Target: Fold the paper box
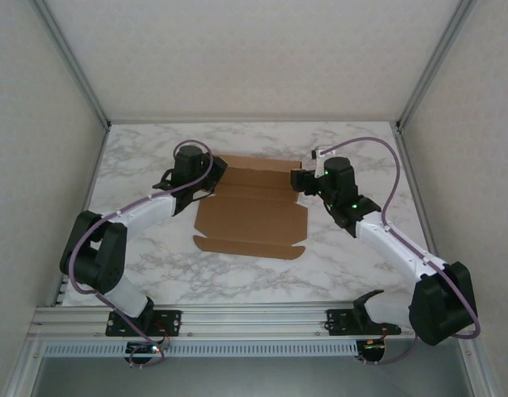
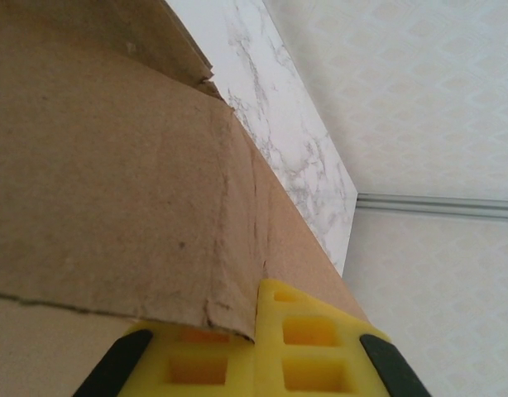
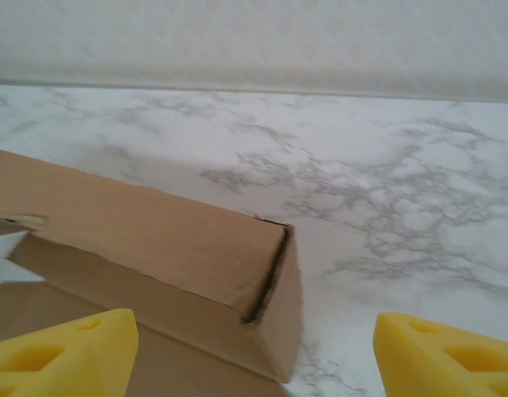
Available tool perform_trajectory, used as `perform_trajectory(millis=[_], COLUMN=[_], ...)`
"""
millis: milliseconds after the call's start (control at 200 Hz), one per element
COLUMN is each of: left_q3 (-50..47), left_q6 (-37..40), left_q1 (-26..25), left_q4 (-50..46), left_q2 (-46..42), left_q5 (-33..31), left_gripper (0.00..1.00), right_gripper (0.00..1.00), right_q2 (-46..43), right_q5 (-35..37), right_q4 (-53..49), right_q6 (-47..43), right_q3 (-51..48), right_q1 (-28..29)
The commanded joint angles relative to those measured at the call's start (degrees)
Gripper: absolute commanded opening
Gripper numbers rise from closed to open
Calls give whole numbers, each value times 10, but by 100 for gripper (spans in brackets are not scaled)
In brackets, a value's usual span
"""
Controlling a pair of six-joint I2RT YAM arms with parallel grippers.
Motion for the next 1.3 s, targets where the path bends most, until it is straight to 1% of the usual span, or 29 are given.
perform_trajectory(millis=[0, 55, 180, 275, 496, 621, 766, 941, 986, 1036, 1162, 1292], left_q3=[-10, -20, -45, -63, -83, -92, -91, -109, -114, -116, -123, -109], left_q6=[-18, -33, -68, -96, -132, -154, -164, -187, -191, -188, -184, -164], left_q1=[0, -4, -17, -28, -47, -53, -65, -86, -92, -96, -103, -111], left_q4=[-25, -17, 8, 21, 28, 33, 30, 64, 64, 84, 103, 84], left_q2=[-21, -26, -38, -50, -74, -85, -92, -93, -90, -88, -81, -70], left_q5=[-26, -31, -47, -69, -121, -144, -163, -180, -182, -185, -182, -184], left_gripper=[0, 0, 0, 0, 0, 0, 0, 0, 0, 0, 0, 0], right_gripper=[72, 72, 69, 66, 64, 61, 58, 57, 56, 56, 51, 45], right_q2=[-8, -16, -36, -28, 42, 86, 147, 184, 182, 170, 123, 72], right_q5=[-49, -40, -54, -61, -163, -172, -216, -225, -233, -239, -244, -229], right_q4=[-45, -61, -59, -89, -180, -214, -228, -234, -232, -224, -181, -148], right_q6=[56, 81, 143, 203, 313, 310, 292, 283, 291, 304, 384, 451], right_q3=[42, 54, 56, 75, 156, 198, 243, 265, 265, 258, 220, 175], right_q1=[-3, -3, -4, -3, -5, -9, -25, -33, -37, -39, -38, -39])
